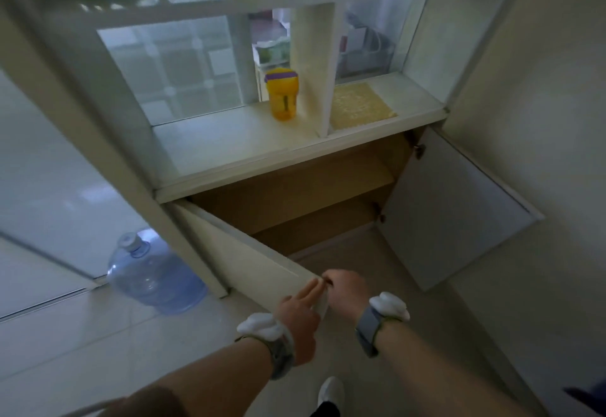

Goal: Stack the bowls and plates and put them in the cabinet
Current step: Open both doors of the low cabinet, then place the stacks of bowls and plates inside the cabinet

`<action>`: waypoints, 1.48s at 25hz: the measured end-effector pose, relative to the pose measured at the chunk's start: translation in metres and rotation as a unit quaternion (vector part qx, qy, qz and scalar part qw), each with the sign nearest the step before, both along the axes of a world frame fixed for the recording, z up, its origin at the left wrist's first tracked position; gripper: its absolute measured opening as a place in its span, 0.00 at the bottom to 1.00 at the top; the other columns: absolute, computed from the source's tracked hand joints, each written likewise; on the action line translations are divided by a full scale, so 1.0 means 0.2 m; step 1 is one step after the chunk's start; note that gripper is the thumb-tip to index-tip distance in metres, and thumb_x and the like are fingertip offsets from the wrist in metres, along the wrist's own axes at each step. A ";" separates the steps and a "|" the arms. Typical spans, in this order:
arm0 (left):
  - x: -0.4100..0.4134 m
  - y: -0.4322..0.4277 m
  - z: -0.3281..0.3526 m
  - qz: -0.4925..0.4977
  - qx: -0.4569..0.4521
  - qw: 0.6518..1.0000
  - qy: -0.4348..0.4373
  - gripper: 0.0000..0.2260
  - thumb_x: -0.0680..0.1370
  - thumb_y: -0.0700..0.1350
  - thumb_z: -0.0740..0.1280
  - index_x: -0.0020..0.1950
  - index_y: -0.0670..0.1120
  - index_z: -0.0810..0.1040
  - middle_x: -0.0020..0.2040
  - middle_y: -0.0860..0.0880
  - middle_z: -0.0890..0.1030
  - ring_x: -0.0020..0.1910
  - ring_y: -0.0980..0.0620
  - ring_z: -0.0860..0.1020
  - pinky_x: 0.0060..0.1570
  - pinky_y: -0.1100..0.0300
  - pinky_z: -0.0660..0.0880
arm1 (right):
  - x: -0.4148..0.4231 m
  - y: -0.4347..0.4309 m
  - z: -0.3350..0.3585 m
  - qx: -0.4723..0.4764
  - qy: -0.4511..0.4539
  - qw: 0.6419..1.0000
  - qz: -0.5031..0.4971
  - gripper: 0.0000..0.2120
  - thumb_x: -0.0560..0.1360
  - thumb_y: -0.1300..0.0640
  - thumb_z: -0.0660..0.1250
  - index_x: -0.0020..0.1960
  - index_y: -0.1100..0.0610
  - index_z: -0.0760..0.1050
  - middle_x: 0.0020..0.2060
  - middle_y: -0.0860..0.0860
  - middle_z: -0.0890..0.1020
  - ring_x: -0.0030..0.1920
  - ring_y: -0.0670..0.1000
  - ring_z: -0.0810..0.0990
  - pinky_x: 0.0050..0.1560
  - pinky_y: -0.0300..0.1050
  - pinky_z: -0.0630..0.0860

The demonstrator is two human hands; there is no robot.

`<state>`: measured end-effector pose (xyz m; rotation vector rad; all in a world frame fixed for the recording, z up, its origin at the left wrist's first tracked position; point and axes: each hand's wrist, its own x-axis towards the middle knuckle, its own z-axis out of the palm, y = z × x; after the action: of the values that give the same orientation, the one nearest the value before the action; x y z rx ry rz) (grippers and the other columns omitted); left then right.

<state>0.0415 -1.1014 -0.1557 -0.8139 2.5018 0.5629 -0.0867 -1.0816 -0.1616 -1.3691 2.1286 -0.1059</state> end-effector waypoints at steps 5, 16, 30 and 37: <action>0.68 0.22 0.09 -0.031 0.018 0.999 -0.022 0.16 0.76 0.40 0.62 0.63 0.43 0.77 0.80 0.50 0.46 0.79 0.52 0.45 0.75 0.48 0.56 | 0.72 0.32 0.02 -0.043 -0.112 0.990 -0.080 0.06 0.75 0.61 0.59 0.43 0.56 0.74 0.41 0.56 0.78 0.41 0.53 0.73 0.39 0.43 0.66; 1.28 0.39 0.14 0.048 -0.019 0.996 -0.066 0.19 0.77 0.42 0.60 0.69 0.46 0.71 0.77 0.48 0.61 0.73 0.47 0.66 0.70 0.53 0.66 | 1.36 0.56 0.05 0.003 -0.173 0.975 -0.138 0.13 0.76 0.61 0.60 0.58 0.59 0.77 0.58 0.58 0.81 0.60 0.58 0.78 0.57 0.43 0.73; 0.69 1.04 0.33 -0.038 0.075 0.996 -0.007 0.16 0.79 0.45 0.58 0.65 0.47 0.76 0.66 0.46 0.76 0.65 0.45 0.75 0.62 0.60 0.70 | 0.85 1.52 0.55 -0.062 -0.068 0.944 -0.317 0.16 0.78 0.57 0.60 0.63 0.58 0.75 0.62 0.56 0.78 0.62 0.58 0.77 0.63 0.48 0.73; 0.43 1.95 0.44 -0.075 0.264 0.960 0.058 0.10 0.79 0.46 0.61 0.52 0.43 0.79 0.51 0.40 0.81 0.48 0.47 0.77 0.48 0.57 0.71 | 0.78 2.41 0.87 -0.119 0.030 0.895 -0.428 0.15 0.78 0.57 0.59 0.62 0.60 0.75 0.62 0.57 0.79 0.62 0.57 0.76 0.61 0.46 0.71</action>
<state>0.1285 -0.7111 -0.0672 -0.3913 2.3119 1.1818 0.0701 -0.5989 0.0131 -0.4431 2.6852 -0.6946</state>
